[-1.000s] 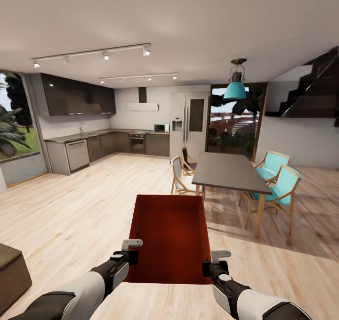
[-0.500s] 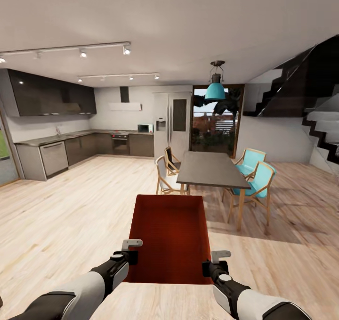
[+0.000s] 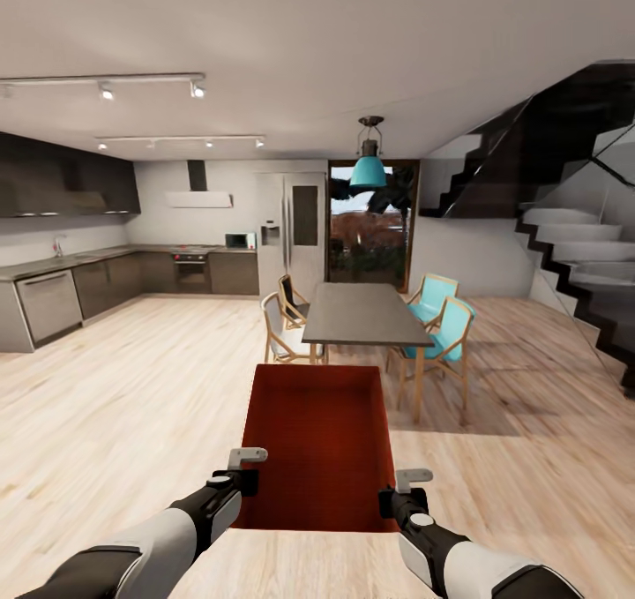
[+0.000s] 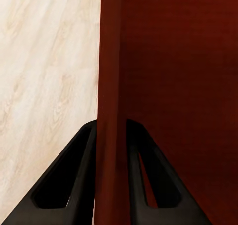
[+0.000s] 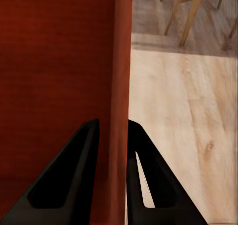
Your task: Move the two storage containers from the living room to the garage. In the garage, place one container on the floor and stack the other container on top of it (either order is fine).
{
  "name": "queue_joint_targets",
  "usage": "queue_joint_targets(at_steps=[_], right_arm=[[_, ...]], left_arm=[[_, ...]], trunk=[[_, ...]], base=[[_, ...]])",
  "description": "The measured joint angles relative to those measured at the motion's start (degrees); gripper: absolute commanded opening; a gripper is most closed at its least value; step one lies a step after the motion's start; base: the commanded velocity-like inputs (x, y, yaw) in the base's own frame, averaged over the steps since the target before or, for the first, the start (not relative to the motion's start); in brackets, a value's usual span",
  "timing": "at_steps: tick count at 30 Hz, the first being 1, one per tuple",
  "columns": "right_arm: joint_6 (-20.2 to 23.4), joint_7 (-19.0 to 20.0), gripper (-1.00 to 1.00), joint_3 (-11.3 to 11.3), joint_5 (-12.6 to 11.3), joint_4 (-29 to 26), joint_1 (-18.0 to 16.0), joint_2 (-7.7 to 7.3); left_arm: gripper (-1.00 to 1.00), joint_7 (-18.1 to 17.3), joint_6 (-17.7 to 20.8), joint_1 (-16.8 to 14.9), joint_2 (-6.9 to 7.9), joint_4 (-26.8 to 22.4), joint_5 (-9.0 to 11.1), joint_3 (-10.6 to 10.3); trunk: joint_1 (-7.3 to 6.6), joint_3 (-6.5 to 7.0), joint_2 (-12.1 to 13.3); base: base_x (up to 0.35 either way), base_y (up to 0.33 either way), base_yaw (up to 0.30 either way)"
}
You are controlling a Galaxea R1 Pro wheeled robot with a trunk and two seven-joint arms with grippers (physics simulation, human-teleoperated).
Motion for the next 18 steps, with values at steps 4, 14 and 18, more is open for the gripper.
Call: queue_joint_targets(at_steps=[4,14,18], right_arm=[[-0.01,0.00,-1.00,-0.01,0.00,0.00,0.01,0.00],[-0.01,0.00,-1.00,-0.01,0.00,0.00,0.01,0.00],[-0.02,-0.02,-1.00,-0.01,-0.05,0.00,0.01,0.01]], left_arm=[[-1.00,0.00,0.00,0.00,0.00,0.00,0.00,-0.01],[-1.00,0.00,0.00,0.00,0.00,0.00,0.00,-0.01],[-1.00,0.01,0.00,0.00,-0.01,0.00,-0.02,0.00]], trunk=[[0.00,0.00,0.00],[0.00,0.00,0.00],[0.00,0.00,0.00]], base=[[0.000,0.000,-0.247],[0.000,0.000,-0.247],[0.000,0.000,-0.247]])
